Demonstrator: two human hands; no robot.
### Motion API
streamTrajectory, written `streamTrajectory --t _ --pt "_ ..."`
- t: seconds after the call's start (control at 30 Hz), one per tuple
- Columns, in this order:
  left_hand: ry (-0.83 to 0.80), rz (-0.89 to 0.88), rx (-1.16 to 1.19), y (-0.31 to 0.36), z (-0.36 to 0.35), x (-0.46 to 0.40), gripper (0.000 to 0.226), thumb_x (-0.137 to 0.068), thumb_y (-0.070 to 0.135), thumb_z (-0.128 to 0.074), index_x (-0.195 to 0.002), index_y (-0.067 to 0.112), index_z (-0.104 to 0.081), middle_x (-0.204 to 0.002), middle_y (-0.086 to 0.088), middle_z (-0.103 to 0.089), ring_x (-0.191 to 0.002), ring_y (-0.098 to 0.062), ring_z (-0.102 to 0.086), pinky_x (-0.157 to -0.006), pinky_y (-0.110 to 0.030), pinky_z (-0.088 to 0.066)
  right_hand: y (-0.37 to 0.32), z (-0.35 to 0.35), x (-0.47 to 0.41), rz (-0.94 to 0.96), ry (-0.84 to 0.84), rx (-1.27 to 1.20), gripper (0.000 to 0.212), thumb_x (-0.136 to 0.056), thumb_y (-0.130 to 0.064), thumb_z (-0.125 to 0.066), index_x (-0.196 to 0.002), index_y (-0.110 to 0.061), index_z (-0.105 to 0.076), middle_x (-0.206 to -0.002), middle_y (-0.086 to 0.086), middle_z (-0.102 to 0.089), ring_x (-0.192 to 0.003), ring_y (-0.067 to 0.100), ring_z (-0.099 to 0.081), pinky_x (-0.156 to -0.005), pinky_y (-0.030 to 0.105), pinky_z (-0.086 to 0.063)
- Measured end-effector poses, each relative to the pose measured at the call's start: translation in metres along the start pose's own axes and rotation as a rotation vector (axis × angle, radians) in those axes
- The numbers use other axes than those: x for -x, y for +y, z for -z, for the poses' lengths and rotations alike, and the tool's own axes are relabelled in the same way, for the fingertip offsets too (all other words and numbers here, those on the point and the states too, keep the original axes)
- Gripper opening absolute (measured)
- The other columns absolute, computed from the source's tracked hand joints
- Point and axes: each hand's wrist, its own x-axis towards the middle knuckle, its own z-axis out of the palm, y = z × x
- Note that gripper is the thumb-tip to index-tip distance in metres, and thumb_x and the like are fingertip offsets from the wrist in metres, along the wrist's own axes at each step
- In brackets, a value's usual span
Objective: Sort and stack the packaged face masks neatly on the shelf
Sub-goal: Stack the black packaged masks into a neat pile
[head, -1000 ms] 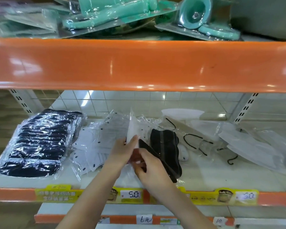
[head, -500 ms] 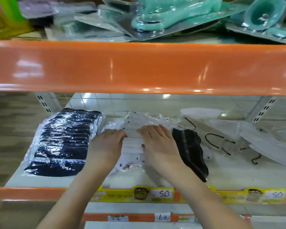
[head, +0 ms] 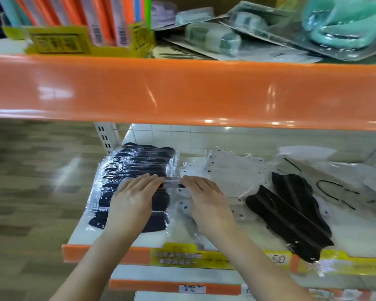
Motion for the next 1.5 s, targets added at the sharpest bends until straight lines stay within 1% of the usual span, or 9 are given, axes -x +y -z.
streamTrajectory --t 0.1,0.3,0.43,0.63,0.77,0.9,1.13,1.33,1.5 --pt "0.034 -0.009 0.016 -0.025 0.007 0.013 0.045 -0.073 -0.004 -0.043 -0.103 0.009 -0.073 -0.108 -0.005 -0.071 -0.102 -0.025 -0.067 -0.086 -0.035 -0.051 -0.023 -0.018 -0.004 0.043 0.007 -0.012 0.043 -0.065 -0.002 -0.058 -0.106 -0.011 -0.068 -0.109 0.002 -0.068 -0.102 0.021 -0.064 -0.087 0.032 -0.052" --pt "0.063 0.020 0.025 -0.062 0.007 0.047 0.042 -0.076 0.005 -0.040 -0.097 0.009 -0.076 -0.104 -0.005 -0.072 -0.099 -0.026 -0.068 -0.088 -0.034 -0.043 -0.054 -0.049 0.013 0.054 -0.102 -0.030 0.058 -0.060 0.003 -0.076 -0.114 -0.016 -0.067 -0.117 -0.002 -0.066 -0.105 0.016 -0.062 -0.089 0.030 -0.053" --pt "0.052 0.026 0.037 -0.072 0.003 0.068 0.040 -0.078 0.007 -0.040 -0.093 0.011 -0.076 -0.101 -0.002 -0.073 -0.096 -0.023 -0.068 -0.085 -0.033 -0.044 -0.065 -0.062 0.024 0.051 -0.099 0.001 0.045 -0.063 -0.009 -0.065 -0.107 -0.022 -0.071 -0.110 -0.008 -0.068 -0.099 0.010 -0.062 -0.084 0.025 -0.052" --pt "-0.184 0.042 0.126 -0.088 -0.006 0.085 0.041 -0.074 0.013 -0.040 -0.096 0.019 -0.073 -0.104 0.000 -0.070 -0.101 -0.021 -0.060 -0.085 -0.033 -0.049 -0.062 -0.083 0.038 0.059 -0.148 0.069 0.037 -0.069 -0.016 -0.072 -0.105 -0.023 -0.071 -0.109 -0.008 -0.066 -0.101 0.010 -0.061 -0.085 0.025 -0.052" --pt "-0.377 0.064 0.144 -0.096 -0.012 0.089 0.034 -0.081 0.037 -0.048 -0.095 0.020 -0.074 -0.106 -0.002 -0.068 -0.100 -0.027 -0.064 -0.081 -0.044 -0.056 -0.067 -0.092 0.041 0.031 -0.160 0.102 0.032 -0.086 -0.032 -0.045 -0.103 -0.027 -0.071 -0.110 -0.010 -0.065 -0.104 0.008 -0.059 -0.082 0.027 -0.053" --pt "-0.411 0.056 0.145 -0.094 -0.014 0.086 0.052 -0.092 0.055 -0.038 -0.096 0.018 -0.073 -0.106 -0.005 -0.067 -0.099 -0.030 -0.064 -0.082 -0.044 -0.054 -0.073 -0.091 0.039 0.003 -0.192 0.155 0.038 -0.087 -0.041 -0.041 -0.109 -0.026 -0.069 -0.118 -0.009 -0.064 -0.108 0.010 -0.059 -0.085 0.027 -0.051" --pt "-0.222 0.337 0.130 -0.107 -0.012 0.074 0.034 -0.088 0.020 -0.056 -0.117 0.002 -0.062 -0.118 -0.023 -0.060 -0.108 -0.044 -0.056 -0.091 -0.054 -0.048 -0.069 -0.091 0.030 -0.004 -0.242 0.156 0.045 -0.065 -0.038 -0.080 -0.108 -0.026 -0.070 -0.118 -0.006 -0.065 -0.109 0.013 -0.061 -0.081 0.028 -0.053" --pt "-0.203 0.615 0.267 -0.117 -0.008 0.066 0.037 -0.095 0.016 -0.052 -0.131 0.012 -0.050 -0.125 -0.013 -0.055 -0.109 -0.035 -0.055 -0.079 -0.039 -0.040 -0.074 -0.093 0.022 -0.011 -0.338 0.071 0.048 -0.090 -0.031 -0.060 -0.136 -0.022 -0.051 -0.147 -0.002 -0.042 -0.136 0.019 -0.036 -0.105 0.040 -0.035" --pt "-0.219 0.624 0.264 -0.117 -0.005 0.062 0.033 -0.095 0.018 -0.051 -0.127 0.014 -0.051 -0.123 -0.010 -0.057 -0.108 -0.034 -0.056 -0.076 -0.039 -0.040 -0.077 -0.099 0.014 -0.041 -0.282 0.073 0.040 -0.085 -0.027 -0.062 -0.125 -0.023 -0.060 -0.138 -0.001 -0.052 -0.126 0.020 -0.047 -0.096 0.040 -0.044"
